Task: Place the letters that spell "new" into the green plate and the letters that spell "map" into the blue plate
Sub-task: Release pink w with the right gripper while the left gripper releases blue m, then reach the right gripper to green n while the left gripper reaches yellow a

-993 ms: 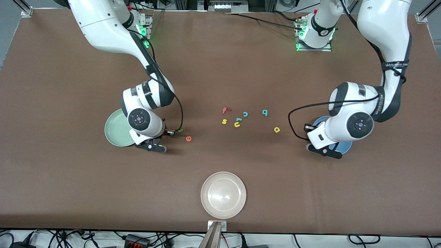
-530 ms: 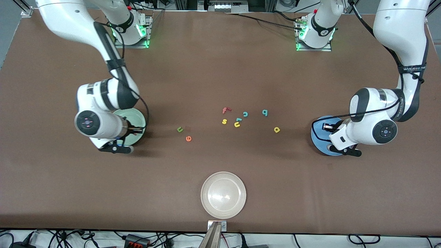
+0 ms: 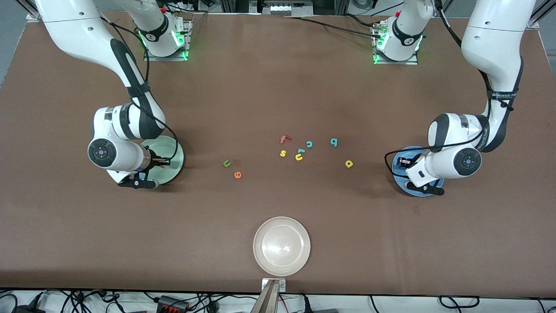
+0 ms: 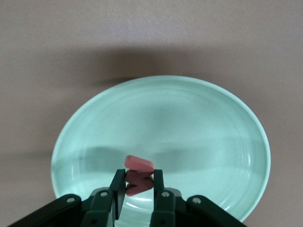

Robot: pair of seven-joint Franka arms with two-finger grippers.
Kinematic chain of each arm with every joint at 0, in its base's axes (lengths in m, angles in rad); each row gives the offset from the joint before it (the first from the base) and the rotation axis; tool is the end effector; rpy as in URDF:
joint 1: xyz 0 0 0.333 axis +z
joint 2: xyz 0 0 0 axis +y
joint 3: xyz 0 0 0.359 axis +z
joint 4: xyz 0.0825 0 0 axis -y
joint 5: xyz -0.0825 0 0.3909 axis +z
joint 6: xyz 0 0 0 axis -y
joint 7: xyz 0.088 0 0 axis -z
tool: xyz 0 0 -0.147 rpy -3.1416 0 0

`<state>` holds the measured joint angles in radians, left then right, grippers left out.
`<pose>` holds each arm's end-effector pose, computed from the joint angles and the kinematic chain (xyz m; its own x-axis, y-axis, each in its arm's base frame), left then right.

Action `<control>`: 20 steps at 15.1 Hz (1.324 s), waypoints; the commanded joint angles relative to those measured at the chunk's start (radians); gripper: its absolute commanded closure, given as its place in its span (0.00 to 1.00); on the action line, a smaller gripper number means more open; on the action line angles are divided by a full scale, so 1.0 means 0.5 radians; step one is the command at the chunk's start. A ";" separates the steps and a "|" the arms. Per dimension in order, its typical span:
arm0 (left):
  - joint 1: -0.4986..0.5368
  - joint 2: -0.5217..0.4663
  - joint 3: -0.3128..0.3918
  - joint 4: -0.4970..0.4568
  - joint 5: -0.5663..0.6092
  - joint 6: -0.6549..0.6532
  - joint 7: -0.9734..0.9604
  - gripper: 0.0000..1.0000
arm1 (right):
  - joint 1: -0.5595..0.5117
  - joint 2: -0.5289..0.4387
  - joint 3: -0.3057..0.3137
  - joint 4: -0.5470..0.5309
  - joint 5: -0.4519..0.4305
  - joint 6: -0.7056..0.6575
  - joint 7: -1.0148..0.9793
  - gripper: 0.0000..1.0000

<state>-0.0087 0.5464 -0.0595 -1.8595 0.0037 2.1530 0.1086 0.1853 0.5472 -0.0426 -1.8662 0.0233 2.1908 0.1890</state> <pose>0.6277 -0.0413 0.1986 0.9537 -0.1751 -0.2447 -0.1666 -0.9845 0.0553 0.6256 0.0924 0.1973 0.9747 -0.0620 -0.2150 -0.0529 -0.9975 0.0479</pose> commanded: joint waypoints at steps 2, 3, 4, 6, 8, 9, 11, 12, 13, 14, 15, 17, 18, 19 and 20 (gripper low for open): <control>-0.019 -0.126 -0.126 0.059 0.026 -0.179 -0.027 0.00 | -0.006 -0.076 0.039 -0.007 0.027 -0.003 -0.001 0.00; -0.016 -0.129 -0.181 0.089 0.023 -0.204 -0.088 0.00 | 0.016 -0.088 0.045 0.014 0.030 -0.013 -0.001 0.00; -0.022 -0.130 -0.236 0.096 0.017 -0.207 -0.228 0.00 | 0.049 -0.085 0.045 0.041 0.033 -0.016 -0.001 0.00; -0.032 -0.099 -0.326 0.120 0.020 -0.192 -0.629 0.00 | 0.135 -0.073 0.045 0.081 0.030 -0.013 -0.013 0.00; -0.086 -0.062 -0.357 0.123 -0.001 -0.167 -0.980 0.00 | 0.233 -0.061 0.045 0.094 0.042 0.039 -0.001 0.00; -0.117 -0.035 -0.357 0.123 -0.004 -0.103 -1.127 0.00 | 0.282 -0.057 0.045 0.097 0.042 0.073 -0.004 0.00; -0.200 0.045 -0.360 0.123 -0.004 0.032 -1.486 0.00 | 0.335 -0.045 0.045 0.100 0.030 0.152 -0.098 0.00; -0.234 0.088 -0.360 0.123 -0.004 0.108 -1.676 0.00 | 0.344 -0.009 0.054 0.100 0.039 0.211 -0.193 0.00; -0.243 0.128 -0.360 0.123 -0.004 0.197 -1.854 0.00 | 0.344 0.004 0.088 0.100 0.042 0.263 -0.282 0.00; -0.274 0.165 -0.360 0.120 -0.004 0.256 -1.971 0.00 | 0.347 0.013 0.110 0.100 0.039 0.294 -0.350 0.00; -0.289 0.186 -0.360 0.120 -0.004 0.268 -1.978 0.00 | 0.350 0.013 0.140 0.100 0.036 0.312 -0.390 0.01; -0.292 0.193 -0.360 0.120 0.002 0.278 -1.972 0.00 | 0.402 0.040 0.165 0.100 0.033 0.370 -0.421 0.07; -0.295 0.196 -0.360 0.117 0.014 0.275 -1.966 0.00 | 0.451 0.062 0.165 0.100 0.030 0.404 -0.427 0.14; -0.295 0.196 -0.360 0.117 0.020 0.278 -1.963 0.02 | 0.494 0.080 0.165 0.106 0.024 0.432 -0.427 0.18; -0.295 0.205 -0.360 0.117 0.023 0.278 -1.963 0.12 | 0.534 0.105 0.162 0.118 0.018 0.444 -0.427 0.23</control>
<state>-0.1576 0.6494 -0.2383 -1.8100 0.0025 2.2928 -0.8581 0.4118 0.5737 0.0399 -1.8225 0.0268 2.3870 -0.0012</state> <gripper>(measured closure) 0.022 0.123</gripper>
